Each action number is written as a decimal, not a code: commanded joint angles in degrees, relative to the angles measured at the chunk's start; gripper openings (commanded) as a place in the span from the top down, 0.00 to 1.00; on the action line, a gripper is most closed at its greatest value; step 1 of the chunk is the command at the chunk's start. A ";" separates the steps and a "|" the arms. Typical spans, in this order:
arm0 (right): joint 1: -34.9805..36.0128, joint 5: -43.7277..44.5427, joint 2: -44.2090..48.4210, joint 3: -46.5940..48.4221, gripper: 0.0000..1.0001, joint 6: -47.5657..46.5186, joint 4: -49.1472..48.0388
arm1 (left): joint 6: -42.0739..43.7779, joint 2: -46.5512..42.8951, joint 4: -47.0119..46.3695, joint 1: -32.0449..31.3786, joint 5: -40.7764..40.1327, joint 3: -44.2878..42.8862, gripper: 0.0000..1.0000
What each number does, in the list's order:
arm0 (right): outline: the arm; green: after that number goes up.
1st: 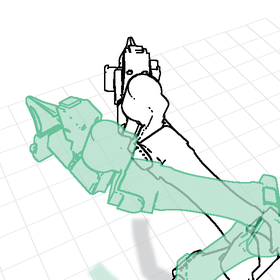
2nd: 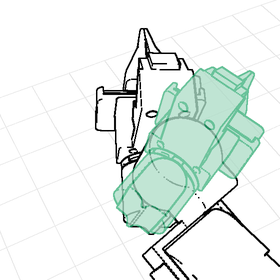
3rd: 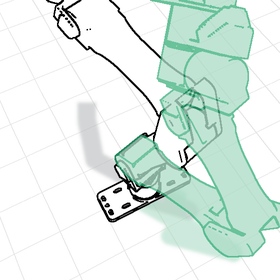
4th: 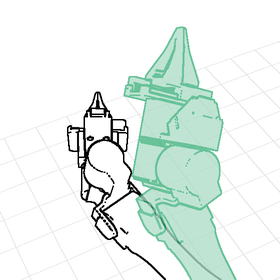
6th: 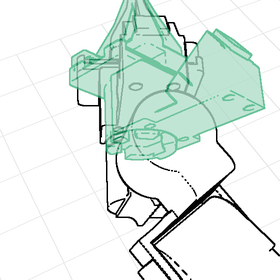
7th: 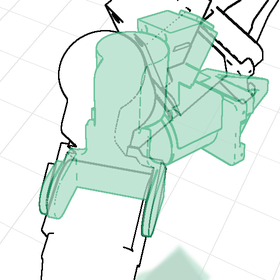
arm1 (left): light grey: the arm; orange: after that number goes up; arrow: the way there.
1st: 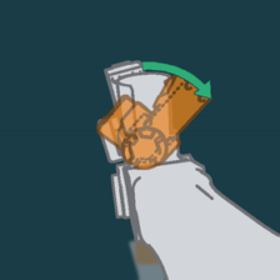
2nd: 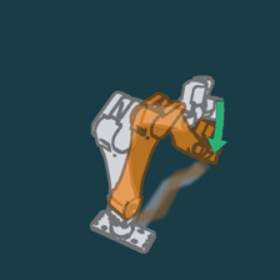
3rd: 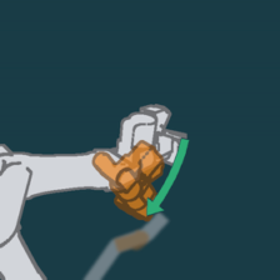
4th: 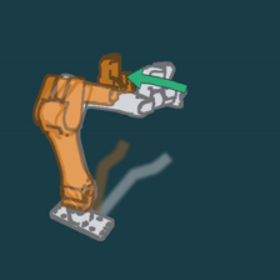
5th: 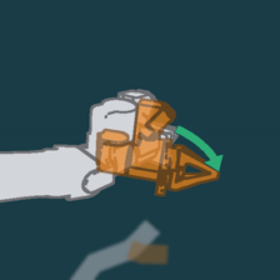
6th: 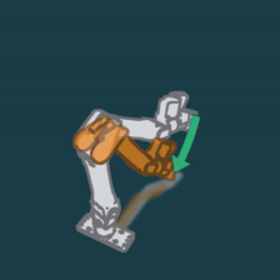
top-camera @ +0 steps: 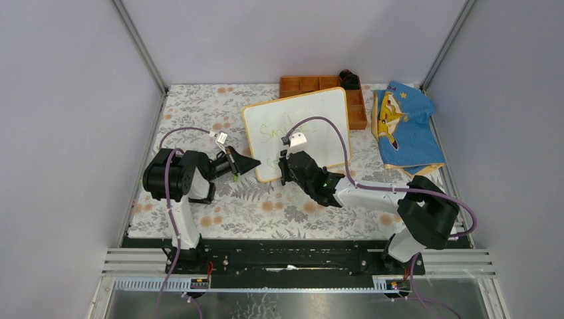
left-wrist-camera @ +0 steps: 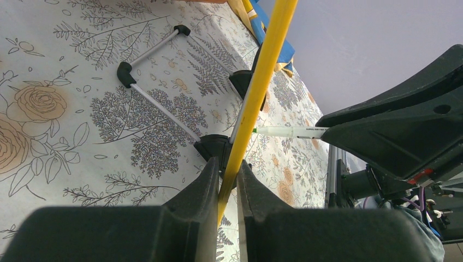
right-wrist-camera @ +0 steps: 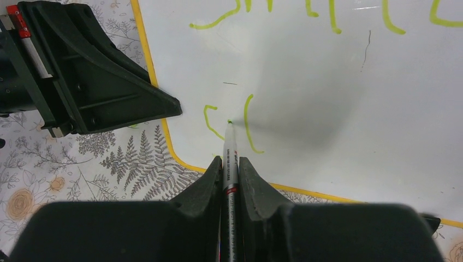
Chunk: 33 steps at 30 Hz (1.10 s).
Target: Write a sentence on the whiteboard
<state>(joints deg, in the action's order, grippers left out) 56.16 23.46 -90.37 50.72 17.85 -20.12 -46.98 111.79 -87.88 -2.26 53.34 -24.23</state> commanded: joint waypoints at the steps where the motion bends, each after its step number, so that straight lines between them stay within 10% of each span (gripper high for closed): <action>1: -2.45 5.47 1.68 0.17 1.00 0.24 1.44 | 1.28 0.81 3.76 -0.29 -2.45 -0.16 1.00; 33: -3.79 3.09 9.31 -5.72 1.00 -0.76 -2.02 | 1.45 0.80 4.13 -0.37 -2.28 -0.22 1.00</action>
<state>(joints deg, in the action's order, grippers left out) 52.71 24.56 -79.53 42.39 17.96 -20.08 -46.96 111.79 -87.88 -2.26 53.45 -24.32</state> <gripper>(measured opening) 0.185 0.195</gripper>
